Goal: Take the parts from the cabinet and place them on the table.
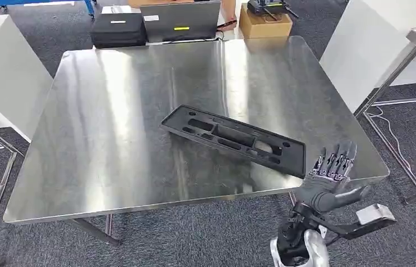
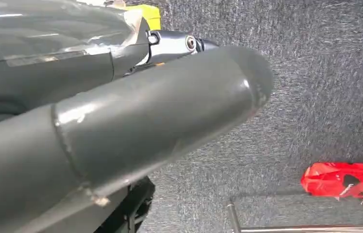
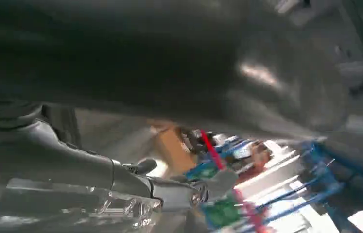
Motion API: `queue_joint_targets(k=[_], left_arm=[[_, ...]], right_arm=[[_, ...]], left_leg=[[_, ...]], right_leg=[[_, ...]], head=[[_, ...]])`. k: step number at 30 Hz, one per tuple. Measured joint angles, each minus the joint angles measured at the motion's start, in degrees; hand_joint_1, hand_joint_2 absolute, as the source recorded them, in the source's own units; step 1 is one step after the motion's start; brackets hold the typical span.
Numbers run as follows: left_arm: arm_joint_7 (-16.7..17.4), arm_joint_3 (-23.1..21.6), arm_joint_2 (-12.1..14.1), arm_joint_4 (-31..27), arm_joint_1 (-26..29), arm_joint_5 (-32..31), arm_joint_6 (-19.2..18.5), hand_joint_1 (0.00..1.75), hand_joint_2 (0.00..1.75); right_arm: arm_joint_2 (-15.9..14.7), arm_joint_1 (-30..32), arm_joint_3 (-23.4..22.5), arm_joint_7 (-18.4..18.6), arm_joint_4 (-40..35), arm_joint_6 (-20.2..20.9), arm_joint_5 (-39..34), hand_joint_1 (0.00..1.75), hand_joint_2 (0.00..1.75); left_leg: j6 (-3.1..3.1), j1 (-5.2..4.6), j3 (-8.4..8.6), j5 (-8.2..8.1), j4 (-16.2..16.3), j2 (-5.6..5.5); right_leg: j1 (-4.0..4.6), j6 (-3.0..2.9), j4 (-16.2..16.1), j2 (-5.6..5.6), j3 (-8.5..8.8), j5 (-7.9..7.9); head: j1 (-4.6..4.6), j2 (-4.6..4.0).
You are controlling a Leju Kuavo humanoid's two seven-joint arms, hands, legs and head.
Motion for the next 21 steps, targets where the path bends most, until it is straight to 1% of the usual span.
queue_joint_targets(k=[1,2,4,5,7,9,17,21], left_arm=[[0.0,0.0,0.0,0.0,0.0,0.0,0.0,0.00,0.00],[0.0,0.2,0.0,0.0,0.0,0.0,0.0,0.00,0.00],[-0.2,0.5,0.0,0.0,0.0,0.4,0.0,0.00,0.00],[-0.5,0.6,0.0,0.0,0.0,0.4,0.0,0.00,0.00],[-0.7,0.8,0.0,0.0,0.0,0.5,0.2,0.00,0.00],[-0.9,0.9,0.0,0.0,0.0,0.5,0.2,0.00,0.00],[-1.6,1.2,0.0,0.0,0.0,0.5,0.5,0.00,0.00],[-1.6,1.7,0.0,0.0,0.0,0.5,0.5,0.00,0.00]], right_arm=[[-0.1,0.2,-0.4,0.0,-0.6,0.0,7.3,0.00,0.00],[-0.1,0.4,-0.8,0.0,-1.5,0.0,17.0,0.00,0.00],[-0.1,1.0,-1.0,0.1,-2.3,0.0,25.8,0.00,0.00],[-0.1,1.2,-1.1,0.1,-2.6,0.0,27.0,0.00,0.00],[-0.1,1.3,-1.1,0.2,-2.7,-0.1,24.3,0.00,0.00],[-0.2,1.3,-1.2,0.3,-2.7,-0.2,23.5,0.00,0.00],[-0.3,2.3,-1.2,0.1,-3.6,-1.7,23.2,0.00,0.00],[-0.4,2.7,-1.3,0.1,-3.9,-1.7,23.2,0.00,0.00]], left_leg=[[0.00,0.01,0.04,0.00,0.0,0.03],[0.00,0.02,0.05,0.00,0.0,0.03],[0.00,0.02,0.06,-0.01,0.0,0.02],[0.00,0.02,0.06,0.00,0.0,0.01],[0.00,0.03,0.06,0.00,0.0,0.01],[-0.01,0.03,0.06,0.00,0.0,0.03],[0.00,0.02,0.08,0.01,0.0,0.03],[0.00,0.01,0.08,0.00,0.0,0.03]], right_leg=[[0.01,0.00,0.0,0.02,-0.01,0.00],[0.01,-0.01,0.0,0.03,-0.01,-0.01],[0.01,-0.02,0.0,0.02,-0.01,-0.02],[0.01,-0.03,0.0,0.02,0.00,-0.02],[0.02,-0.03,0.0,0.02,0.00,-0.02],[0.02,-0.04,0.0,0.03,0.00,-0.01],[0.01,-0.04,0.0,0.04,0.01,-0.01],[0.01,-0.04,0.0,0.05,0.00,-0.01]], head=[[0.02,0.00],[0.02,0.00],[0.04,0.00],[0.02,0.00],[0.04,0.00],[0.02,0.00],[0.04,0.00],[0.04,0.00]])
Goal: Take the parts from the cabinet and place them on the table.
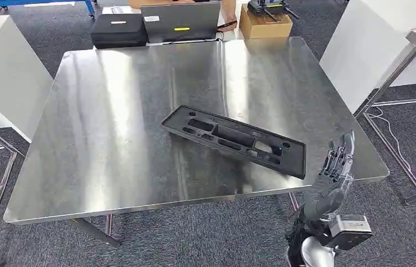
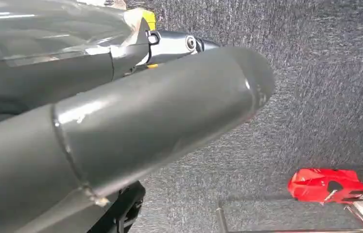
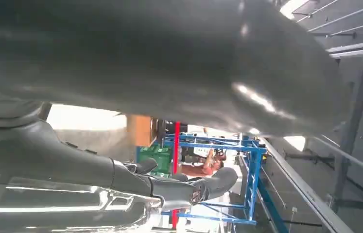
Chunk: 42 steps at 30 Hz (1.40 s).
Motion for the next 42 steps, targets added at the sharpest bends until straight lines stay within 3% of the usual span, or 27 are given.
queue_joint_targets(k=[24,32,42], left_arm=[[-0.2,0.2,0.0,0.0,0.0,0.2,0.0,0.00,0.00],[-1.8,2.2,0.0,0.0,0.0,2.6,0.3,0.00,0.00],[-1.8,5.2,0.0,0.0,0.1,5.0,-1.6,0.00,0.00]], right_arm=[[-0.2,0.4,0.0,0.0,-0.4,-0.1,0.0,0.00,0.00],[0.0,3.0,0.0,-0.6,-2.6,-1.6,0.3,0.00,0.00],[1.0,5.6,1.1,0.3,-5.1,0.0,0.9,0.00,0.00]], left_leg=[[0.00,0.00,0.01,0.00,0.0,0.00],[0.00,0.00,-0.01,0.00,0.0,0.00],[0.00,-0.06,-0.02,-0.07,0.0,0.00]], right_leg=[[0.00,0.00,0.0,0.00,0.01,0.00],[0.00,0.00,0.0,0.00,0.01,0.00],[-0.08,0.01,0.0,0.00,0.06,0.01]], head=[[0.00,0.00],[0.00,0.00],[0.02,0.00]])
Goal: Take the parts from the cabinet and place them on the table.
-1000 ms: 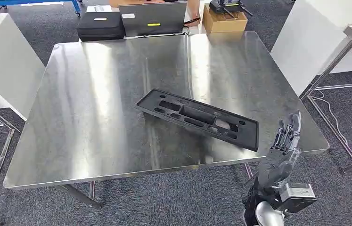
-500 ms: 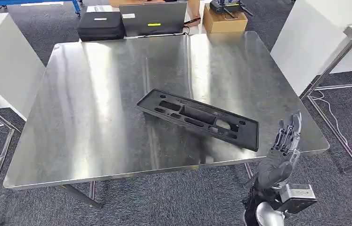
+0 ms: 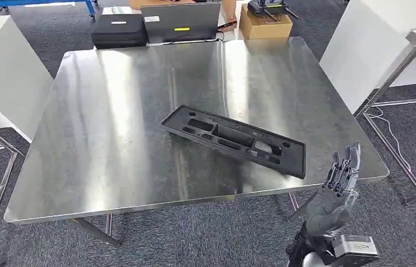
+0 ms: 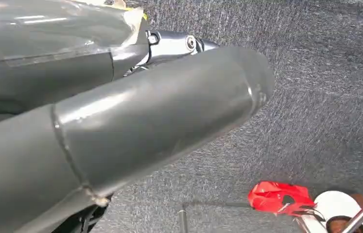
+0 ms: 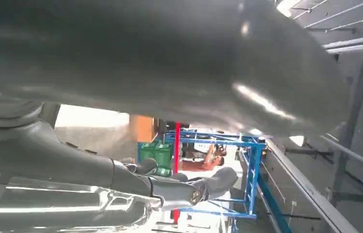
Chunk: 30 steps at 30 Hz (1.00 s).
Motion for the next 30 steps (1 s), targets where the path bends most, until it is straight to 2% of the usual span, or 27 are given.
queue_joint_targets(k=[3,6,8,9,10,11,12,13,15,16,17,18,19,20,21,22,23,24,25,26,27,28,29,30], left_arm=[[0.9,1.2,-0.1,0.0,0.1,1.0,-0.3,0.00,0.00],[0.8,1.8,-0.3,0.0,0.4,1.3,-0.2,0.00,0.00],[0.8,2.3,-0.5,0.0,0.6,1.5,-0.2,0.00,0.00],[0.8,2.5,-0.5,0.0,0.6,1.6,-0.2,0.00,0.00],[0.8,2.6,-0.6,0.0,0.6,1.6,-0.3,0.00,0.00],[0.8,2.7,-0.7,0.0,0.6,1.7,-0.3,0.00,0.00],[0.8,2.8,-0.9,0.0,0.6,1.7,-0.4,0.00,0.00],[0.8,2.9,-1.0,0.0,0.6,1.7,-0.5,0.00,0.00],[0.8,3.3,-1.1,0.0,0.7,1.7,-0.7,0.00,0.00],[0.8,3.4,-1.1,0.0,0.7,1.7,-0.7,0.00,0.00],[0.8,3.5,-1.1,0.0,0.7,1.7,-0.7,0.00,0.00],[0.9,3.6,-1.1,0.0,0.7,1.7,-0.7,0.00,0.00],[0.9,3.6,-1.1,0.0,0.7,1.5,-0.7,0.00,0.00],[0.9,3.6,-1.1,0.0,0.7,1.5,-0.7,0.00,0.00],[0.9,3.6,-1.2,0.0,0.7,1.4,-0.7,0.00,0.00],[1.0,3.6,-1.2,0.0,0.7,1.1,-0.7,0.00,0.00],[1.0,3.6,-1.2,0.0,0.7,1.0,-0.7,0.00,0.00],[1.0,3.6,-1.1,0.0,0.7,1.0,-0.7,0.00,0.00],[1.1,3.6,-1.2,0.0,0.7,0.9,-0.6,0.00,0.00],[1.1,3.6,-1.2,0.0,0.8,0.9,-0.6,0.00,0.00],[1.2,3.7,-0.9,0.0,0.8,0.9,-0.5,0.00,0.00],[1.2,3.7,-0.9,0.0,0.9,0.9,-0.3,0.00,0.00],[1.1,3.7,-0.9,0.0,0.9,0.9,-0.1,0.00,0.00],[1.0,3.7,-0.9,0.0,0.9,0.9,0.1,0.00,0.00]], right_arm=[[0.0,-0.2,1.2,1.7,0.5,2.4,0.9,0.00,0.00],[0.3,-1.1,2.2,1.9,2.0,3.0,1.6,0.00,0.00],[0.4,-1.6,2.7,1.8,2.8,3.2,1.7,0.00,0.00],[0.4,-1.8,3.1,1.8,3.2,3.3,1.7,0.00,0.00],[0.5,-2.0,3.3,1.8,3.5,3.3,1.7,0.00,0.00],[0.6,-2.2,3.4,1.8,3.6,3.3,1.7,0.00,0.00],[0.7,-2.3,3.4,1.8,3.9,3.3,1.6,0.00,0.00],[0.7,-2.5,3.4,1.8,4.1,3.3,1.6,0.00,0.00],[0.6,-2.7,3.4,1.8,4.9,3.3,1.3,0.00,0.00],[0.6,-2.7,3.3,1.8,5.2,3.3,1.3,0.00,0.00],[0.6,-2.7,3.3,1.8,5.5,3.3,1.2,0.00,0.00],[0.6,-2.7,3.3,1.8,5.7,3.3,1.2,0.00,0.00],[0.6,-2.7,3.3,1.8,5.8,3.4,1.2,0.00,0.00],[0.6,-2.8,3.3,1.8,5.9,3.4,1.2,0.00,0.00],[0.6,-3.0,3.3,1.8,6.0,3.4,1.1,0.00,0.00],[0.6,-3.3,3.3,1.8,6.0,3.4,1.1,0.00,0.00],[0.7,-3.3,3.3,1.7,6.1,3.4,1.1,0.00,0.00],[0.6,-3.4,3.3,1.7,6.1,3.4,1.0,0.00,0.00],[0.6,-3.4,3.2,1.7,6.3,3.4,0.8,0.00,0.00],[0.6,-3.4,3.2,1.6,6.4,3.4,0.7,0.00,0.00],[0.7,-3.7,3.2,1.6,6.5,3.4,0.7,0.00,0.00],[0.7,-3.7,3.2,1.6,6.7,3.4,0.6,0.00,0.00],[0.7,-3.7,3.2,1.6,6.7,3.4,0.6,0.00,0.00],[0.7,-3.7,3.3,1.6,6.8,3.4,0.6,0.00,0.00]], left_leg=[[0.05,-0.10,-0.01,-0.03,0.0,0.00],[0.25,-0.33,0.00,-0.08,0.1,-0.01],[0.53,-0.50,-0.01,-0.12,0.1,-0.01],[0.94,-0.62,0.01,0.17,0.2,-0.02],[1.06,-0.71,0.04,0.25,0.1,-0.02],[1.53,-0.39,0.19,0.71,-0.5,0.03],[1.85,-0.05,0.30,1.08,-0.9,0.20],[2.02,-0.07,0.20,1.23,-1.0,0.25],[2.20,-0.11,-0.28,1.47,-1.0,0.34],[2.20,-0.13,-0.60,1.67,-0.9,0.39],[2.10,-0.13,-0.88,1.90,-0.9,0.40],[2.01,-0.13,-1.16,2.14,-0.9,0.39],[1.86,-0.13,-1.37,2.36,-0.9,0.37],[1.67,-0.13,-1.56,2.62,-0.9,0.30],[1.38,-0.13,-1.69,2.86,-0.8,0.27],[1.07,-0.40,-1.92,3.09,-0.7,0.26],[0.63,-0.32,-1.82,3.41,-0.7,0.34],[0.45,-0.30,-1.90,3.52,-0.5,0.33],[0.08,-0.25,-1.93,3.83,-0.5,0.30],[-0.19,-0.45,-2.16,4.04,-0.5,0.25],[-0.56,-0.11,-2.65,2.99,0.2,0.19],[-1.26,0.15,-3.32,-0.11,2.0,0.46],[-1.81,0.57,-4.42,-3.72,5.7,0.58],[-2.26,0.92,-5.71,-6.74,10.3,0.71]], right_leg=[[-0.12,0.03,0.0,0.00,0.02,0.01],[-0.26,0.12,0.0,0.00,0.01,0.05],[-0.43,0.43,0.0,0.00,0.02,0.06],[-0.56,0.82,0.0,-0.01,0.10,0.32],[-0.67,0.96,-0.2,-0.01,0.14,0.41],[-0.52,1.13,-0.1,0.02,0.07,0.37],[-0.51,1.11,0.8,-0.02,-0.43,-0.58],[-0.47,0.75,3.2,-0.04,-1.40,-2.65],[-0.63,-0.01,13.2,-0.03,-5.14,-7.74],[-0.66,0.05,17.2,-0.03,-6.48,-9.29],[-0.69,0.40,18.7,-0.03,-6.67,-9.66],[-0.70,0.80,17.2,-0.03,-5.39,-9.05],[-0.71,1.25,13.2,-0.05,-2.85,-7.64],[-0.70,1.59,6.9,-0.05,1.12,-5.77],[-0.68,1.54,1.0,-0.05,4.86,-4.71],[-0.34,1.00,-0.9,0.03,6.26,-4.51],[-0.12,0.98,-0.4,0.07,5.74,-3.71],[-0.02,0.82,-0.7,0.04,5.00,-3.90],[0.04,0.59,-0.6,0.06,4.88,-3.75],[-0.64,0.09,-0.9,-0.01,4.71,-3.32],[-1.17,-0.31,-0.9,-0.28,4.47,-2.83],[-1.18,-0.98,-0.9,-0.33,3.92,-2.31],[-1.18,-1.30,-0.9,-0.39,3.58,-1.90],[-1.15,-1.24,-0.8,-0.45,3.14,-1.43]], head=[[-0.04,0.00],[-0.02,0.00],[-0.06,0.00],[-0.04,0.00],[-0.07,0.00],[-0.04,0.00],[-0.06,0.00],[0.04,0.00],[0.15,0.00],[0.22,0.00],[0.20,0.00],[0.20,0.00],[0.24,0.00],[0.20,0.00],[0.26,0.00],[0.07,0.00],[-0.07,0.00],[0.29,0.00],[0.17,0.00],[0.28,0.00],[0.39,0.00],[-0.08,0.00],[-0.31,0.00],[-0.26,0.00]])
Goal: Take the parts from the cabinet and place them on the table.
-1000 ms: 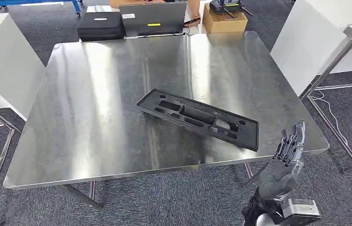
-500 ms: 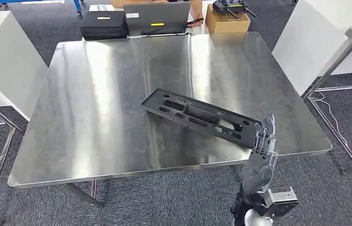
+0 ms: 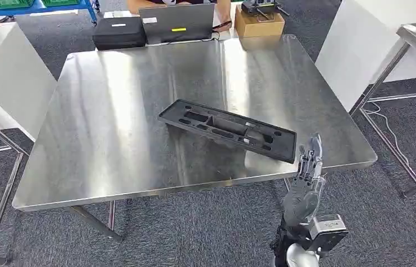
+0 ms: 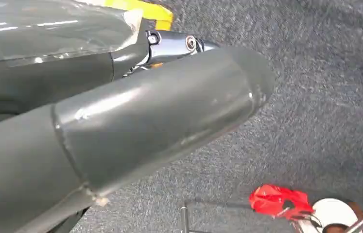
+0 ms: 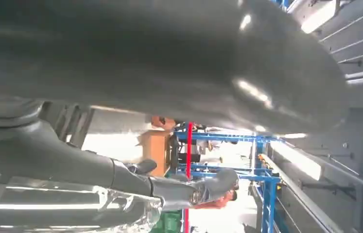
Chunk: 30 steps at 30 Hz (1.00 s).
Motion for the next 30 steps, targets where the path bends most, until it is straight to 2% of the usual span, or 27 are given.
queue_joint_targets(k=[1,2,3,4,6,7,8,10,11,12,13,14,15,16,17,18,19,20,21,22,23,25,26,27,28,29,30], left_arm=[[-0.1,0.0,0.0,0.0,0.0,0.0,0.2,0.00,0.00],[-0.2,0.0,0.0,0.0,0.0,0.0,0.3,0.00,0.00],[-0.2,0.0,0.0,0.0,0.0,0.0,0.3,0.00,0.00],[-0.3,0.0,0.0,0.0,0.0,0.0,0.4,0.00,0.00],[-0.4,0.0,0.1,0.0,0.0,0.0,0.5,0.00,0.00],[-0.4,0.0,0.1,0.0,-0.2,0.0,0.5,0.00,0.00],[-0.4,0.0,0.0,0.0,-0.1,-0.1,0.5,0.00,0.00],[-0.4,0.1,0.0,0.0,-0.1,-0.1,0.6,0.00,0.00],[-0.5,0.1,0.0,0.0,-0.1,-0.1,0.7,0.00,0.00],[-0.6,0.2,0.0,0.0,-0.1,-0.2,0.8,0.00,0.00],[-0.7,0.2,-0.1,0.0,-0.2,-0.5,0.8,0.00,0.00],[-0.9,0.2,0.0,0.0,-0.3,-0.6,0.9,0.00,0.00],[-1.0,0.2,0.0,0.0,-0.3,-0.9,0.9,0.00,0.00],[-1.2,0.2,0.0,0.0,-0.2,-1.1,1.0,0.00,0.00],[-1.2,0.2,0.0,0.0,-0.2,-1.2,1.0,0.00,0.00],[-1.2,0.2,-0.1,0.0,-0.2,-1.2,1.0,0.00,0.00],[-1.2,0.2,-0.1,0.0,-0.2,-1.4,1.0,0.00,0.00],[-1.3,0.2,-0.2,0.0,-0.2,-1.7,1.0,0.00,0.00],[-1.3,0.2,-0.2,0.0,-0.2,-1.9,1.0,0.00,0.00],[-1.3,0.2,-0.2,0.0,-0.2,-2.1,1.1,0.00,0.00],[-1.2,0.1,-0.2,0.0,-0.3,-2.4,1.1,0.00,0.00],[-0.9,0.0,-0.2,0.0,-0.3,-3.1,1.1,0.00,0.00],[-0.8,-0.2,-0.2,0.0,-0.3,-3.4,1.0,0.00,0.00],[-0.8,-0.3,-0.1,0.0,-0.2,-3.6,1.0,0.00,0.00],[-0.9,-0.3,-0.1,0.0,-0.2,-3.8,1.0,0.00,0.00],[-0.9,-0.5,-0.1,0.0,-0.1,-4.0,0.9,0.00,0.00],[-0.9,-0.7,-0.1,0.0,-0.1,-4.1,0.8,0.00,0.00]], right_arm=[[0.0,0.0,0.0,0.0,0.1,0.0,0.0,0.00,0.00],[0.0,0.0,0.0,0.0,0.3,0.1,0.0,0.00,0.00],[0.0,0.0,0.0,0.0,0.4,0.2,0.0,0.00,0.00],[0.0,0.0,0.0,0.0,0.5,0.2,0.0,0.00,0.00],[0.0,-0.1,0.0,0.0,0.6,0.4,0.0,0.00,0.00],[0.1,-0.2,0.1,0.0,0.6,0.5,0.0,0.00,0.00],[0.2,-0.4,0.1,0.0,0.6,0.5,0.0,0.00,0.00],[0.3,-0.6,0.2,-0.1,0.7,0.6,0.0,0.00,0.00],[0.3,-0.6,0.1,-0.1,0.7,0.7,0.0,0.00,0.00],[0.3,-0.8,0.1,-0.1,0.7,0.7,0.0,0.00,0.00],[0.2,-0.8,0.1,-0.1,0.7,0.7,0.0,0.00,0.00],[0.2,-0.9,0.1,-0.1,0.7,0.7,0.0,0.00,0.00],[0.2,-0.9,0.1,-0.1,0.7,0.7,0.0,0.00,0.00],[0.1,-0.9,0.1,-0.1,0.7,0.7,-0.1,0.00,0.00],[0.0,-0.9,0.1,-0.1,0.7,0.7,-0.2,0.00,0.00],[-0.1,-0.9,0.0,-0.1,0.8,0.7,-0.2,0.00,0.00],[-0.2,-0.9,0.0,-0.1,0.8,0.7,-0.3,0.00,0.00],[-0.3,-0.9,0.0,-0.1,0.8,0.7,-0.4,0.00,0.00],[-0.3,-0.9,0.0,-0.2,0.8,0.6,-0.5,0.00,0.00],[-0.4,-1.0,0.0,-0.2,0.7,0.5,-0.5,0.00,0.00],[-0.4,-1.0,0.0,-0.2,0.4,0.5,-0.7,0.00,0.00],[-0.5,-0.9,-0.2,-0.1,0.0,0.0,-1.0,0.00,0.00],[-0.6,-0.8,-0.5,0.0,-0.2,-0.2,-1.2,0.00,0.00],[-0.8,-0.5,-0.7,0.0,-0.2,-0.3,-1.3,0.00,0.00],[-0.9,-0.2,-0.8,0.0,-0.2,-0.3,-1.4,0.00,0.00],[-1.0,0.2,-0.9,-0.1,-0.2,-0.4,-1.4,0.00,0.00],[-1.0,0.8,-1.0,-0.4,-0.2,-0.5,-1.4,0.00,0.00]], left_leg=[[-0.43,0.31,-0.98,-1.83,4.0,0.04],[-0.75,0.65,-1.15,-2.12,6.4,0.08],[-1.04,1.01,0.06,-1.07,5.9,0.16],[-1.25,1.35,2.50,0.63,2.9,0.29],[-1.65,1.85,10.00,3.68,-7.8,0.35],[-1.76,1.63,11.90,1.74,-11.1,0.12],[-0.83,1.10,11.32,3.16,-10.6,-0.26],[-0.31,0.74,10.71,3.14,-10.5,-0.29],[0.28,0.66,10.55,3.55,-10.6,-0.26],[1.37,1.10,9.79,4.43,-11.2,0.05],[1.90,0.82,9.28,4.94,-11.2,0.20],[2.61,0.75,8.45,5.50,-11.2,0.30],[2.73,0.60,7.64,6.11,-11.2,0.32],[2.84,0.39,6.79,6.74,-11.1,0.36],[2.90,0.22,6.31,7.37,-11.1,0.42],[2.90,0.05,5.47,7.95,-11.1,0.50],[2.92,-0.13,4.74,8.55,-11.0,0.48],[2.88,-0.29,4.02,9.13,-11.0,0.47],[2.76,-0.45,3.55,9.68,-11.0,0.40],[2.61,-0.51,3.27,10.18,-10.9,0.39],[2.28,-0.94,2.95,10.63,-10.8,0.32],[1.83,-0.79,2.93,11.60,-11.1,0.47],[1.46,-0.67,2.90,12.03,-11.2,0.47],[1.15,-0.70,2.60,12.38,-11.1,0.22],[0.68,-0.46,1.84,9.84,-10.0,0.13],[0.28,-0.19,1.11,5.97,-7.3,0.17],[-0.16,0.12,0.24,2.30,-3.4,0.20]], right_leg=[[0.00,0.08,0.1,-0.10,-0.66,0.51],[-0.04,0.24,0.3,-0.13,-1.35,0.95],[-0.13,0.43,0.5,-0.19,-1.99,1.24],[-0.27,0.72,0.8,-0.21,-2.52,1.42],[-0.60,1.19,1.4,-0.20,-3.19,1.71],[-0.53,1.60,1.5,-0.22,-3.48,1.97],[-0.35,2.17,1.5,-0.24,-3.61,2.36],[-0.47,3.09,1.4,-0.21,-3.79,2.99],[-0.36,3.71,1.1,-0.17,-3.84,3.41],[-0.03,4.06,1.6,-0.09,-4.21,3.15],[-0.29,3.47,3.2,0.08,-5.38,1.07],[-0.24,2.64,6.6,0.10,-6.79,-2.13],[-0.21,2.15,11.2,0.11,-8.12,-5.24],[-0.20,1.96,15.7,0.14,-9.30,-7.58],[-0.15,2.26,19.0,0.14,-9.74,-8.49],[-0.07,2.73,19.6,0.16,-9.06,-8.07],[0.01,3.26,18.0,0.15,-7.30,-6.62],[0.27,3.60,13.8,0.15,-4.09,-4.76],[0.33,3.46,8.4,0.15,-0.39,-3.52],[0.53,2.81,2.9,0.15,3.34,-3.61],[1.09,2.31,-1.1,0.14,5.66,-4.24],[1.17,2.01,-1.2,0.18,4.48,-3.94],[1.35,1.57,-1.1,0.15,4.33,-3.66],[0.06,0.96,-1.5,-0.01,3.98,-2.75],[0.06,0.51,-1.4,-0.32,3.41,-2.09],[0.01,-0.30,-1.4,-0.39,2.76,-1.46],[0.03,-0.39,-1.4,-0.40,2.04,-0.90]], head=[[-0.02,0.00],[-0.04,0.00],[-0.04,0.00],[-0.02,0.00],[-0.04,0.00],[-0.15,0.00],[0.04,0.00],[-0.11,0.00],[-0.02,0.00],[0.04,0.00],[-0.07,0.00],[0.40,0.00],[0.44,0.00],[0.37,0.00],[0.52,0.00],[0.44,0.00],[0.55,0.00],[0.50,0.00],[0.48,0.00],[0.52,0.00],[0.53,0.00],[0.31,0.00],[0.24,0.00],[0.28,0.00],[0.33,0.00],[-0.15,0.00],[-0.31,0.00]])
